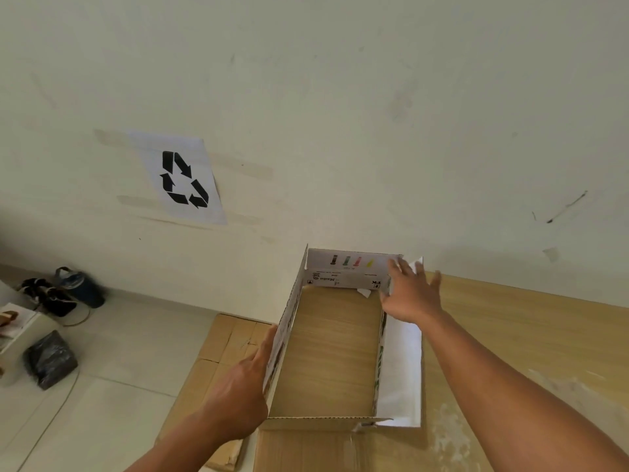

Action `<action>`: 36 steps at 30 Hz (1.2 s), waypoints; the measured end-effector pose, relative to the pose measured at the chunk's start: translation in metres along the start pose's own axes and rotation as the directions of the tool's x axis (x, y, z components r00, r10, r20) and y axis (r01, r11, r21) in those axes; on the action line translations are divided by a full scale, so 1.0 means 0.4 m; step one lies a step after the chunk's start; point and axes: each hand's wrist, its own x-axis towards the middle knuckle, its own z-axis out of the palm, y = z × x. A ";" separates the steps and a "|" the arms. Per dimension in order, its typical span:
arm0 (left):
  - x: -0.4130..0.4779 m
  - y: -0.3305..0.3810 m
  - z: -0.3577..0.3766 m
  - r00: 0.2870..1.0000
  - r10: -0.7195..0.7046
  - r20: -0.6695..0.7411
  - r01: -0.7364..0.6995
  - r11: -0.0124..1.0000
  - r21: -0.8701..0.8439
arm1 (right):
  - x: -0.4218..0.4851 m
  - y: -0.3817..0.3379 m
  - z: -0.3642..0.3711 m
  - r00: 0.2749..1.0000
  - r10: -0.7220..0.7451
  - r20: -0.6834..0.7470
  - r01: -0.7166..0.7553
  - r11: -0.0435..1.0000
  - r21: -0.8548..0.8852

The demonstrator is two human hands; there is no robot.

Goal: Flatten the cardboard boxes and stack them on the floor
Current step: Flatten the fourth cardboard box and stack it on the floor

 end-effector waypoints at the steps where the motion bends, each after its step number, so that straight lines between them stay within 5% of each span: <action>1: -0.003 0.000 -0.001 1.000 -0.015 0.004 0.015 1.000 0.000 | -0.005 0.007 0.005 0.998 0.056 0.003 -0.056 0.998 0.008; 4: -0.003 0.006 -0.004 1.000 -0.026 0.012 0.026 1.000 0.000 | -0.025 0.015 0.005 0.990 0.124 0.063 -0.136 0.960 0.246; 9: -0.005 0.045 -0.028 1.000 -0.021 0.013 0.021 1.000 0.006 | -0.081 -0.018 0.005 0.980 0.155 -0.122 -0.083 0.885 0.457; 15: -0.011 0.087 -0.049 1.000 0.011 0.025 -0.011 1.000 -0.007 | -0.184 -0.053 0.053 0.976 0.167 0.138 -0.215 0.801 0.559; 19: -0.023 0.109 -0.072 0.997 0.062 0.039 -0.062 0.998 0.000 | -0.200 -0.028 0.046 0.975 0.191 0.114 -0.219 0.738 0.638; 25: -0.066 0.191 -0.146 0.972 0.229 0.056 -0.228 0.974 -0.010 | -0.196 0.017 -0.042 0.968 0.245 -0.057 -0.051 0.414 0.909; 29: -0.089 0.242 -0.162 0.931 0.360 0.064 -0.359 0.933 -0.021 | -0.190 0.020 -0.066 0.995 0.100 0.005 -0.006 0.003 1.000; 31: -0.097 0.263 -0.145 0.912 0.403 0.079 -0.402 0.915 -0.031 | -0.193 0.022 -0.064 0.999 0.025 0.045 -0.042 -0.119 0.992; 34: -0.098 0.285 -0.100 0.896 0.428 0.122 -0.431 0.902 -0.002 | -0.202 0.003 -0.047 0.998 0.043 0.044 -0.040 -0.089 0.995; 36: -0.096 0.296 -0.067 0.882 0.441 0.165 -0.448 0.894 0.004 | -0.222 -0.021 -0.029 0.994 0.099 0.043 -0.049 0.051 0.997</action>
